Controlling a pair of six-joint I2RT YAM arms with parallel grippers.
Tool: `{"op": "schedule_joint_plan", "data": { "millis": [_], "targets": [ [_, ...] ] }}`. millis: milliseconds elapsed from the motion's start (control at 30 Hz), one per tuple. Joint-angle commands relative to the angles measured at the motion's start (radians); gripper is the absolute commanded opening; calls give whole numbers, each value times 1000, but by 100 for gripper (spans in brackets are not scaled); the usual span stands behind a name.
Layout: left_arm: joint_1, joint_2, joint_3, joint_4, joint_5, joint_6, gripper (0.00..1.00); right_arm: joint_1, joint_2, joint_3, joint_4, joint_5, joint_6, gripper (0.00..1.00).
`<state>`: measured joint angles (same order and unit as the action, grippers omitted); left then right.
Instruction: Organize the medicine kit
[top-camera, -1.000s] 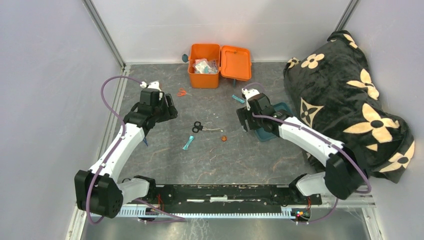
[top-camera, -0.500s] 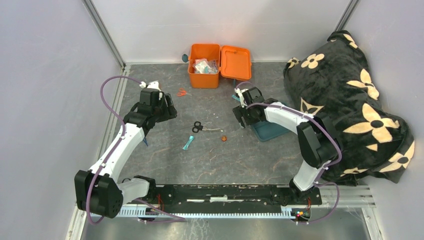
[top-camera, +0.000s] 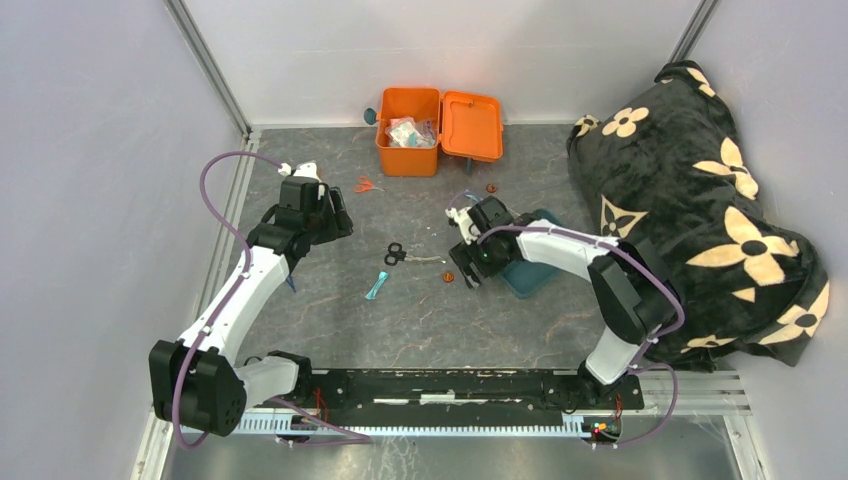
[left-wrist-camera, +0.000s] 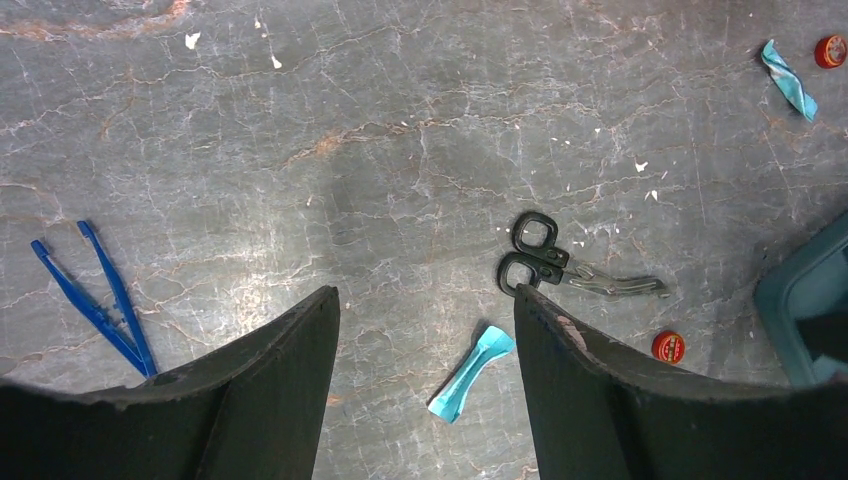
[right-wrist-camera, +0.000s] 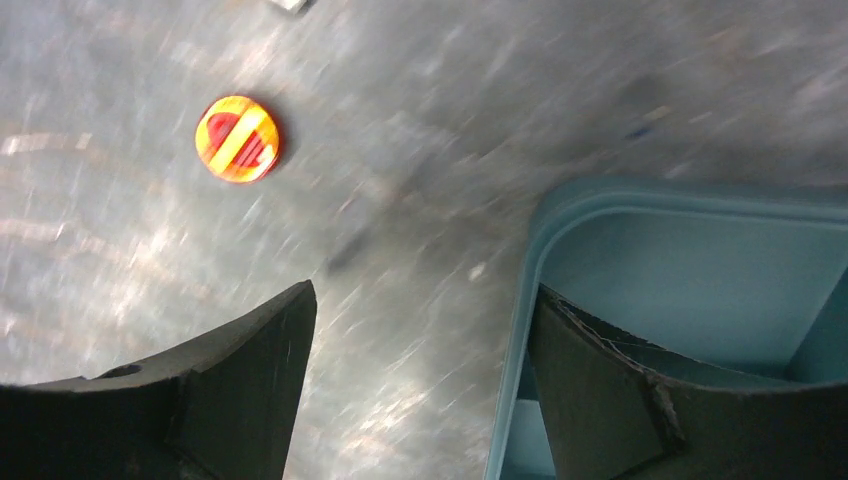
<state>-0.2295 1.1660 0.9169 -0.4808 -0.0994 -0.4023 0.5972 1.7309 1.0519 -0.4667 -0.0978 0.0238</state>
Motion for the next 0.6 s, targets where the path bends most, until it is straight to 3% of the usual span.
{"op": "schedule_joint_plan", "data": {
  "millis": [0,133,300,433,567],
  "targets": [
    [3,-4,13,22,-12,39,71,58,-146,-95,-87,-70,-15,81],
    [2,-4,13,22,-13,39,71,59,-293,-150,-162,-37,5,82],
    [4,0,16,23,-9,39,71,56,-389,-54,-136,110,62,83],
    [4,-10,13,20,-15,38,71,32,-367,41,-50,267,135,82],
    [4,-20,11,20,-18,39,72,-78,-257,124,45,286,213,78]
  ]
}}
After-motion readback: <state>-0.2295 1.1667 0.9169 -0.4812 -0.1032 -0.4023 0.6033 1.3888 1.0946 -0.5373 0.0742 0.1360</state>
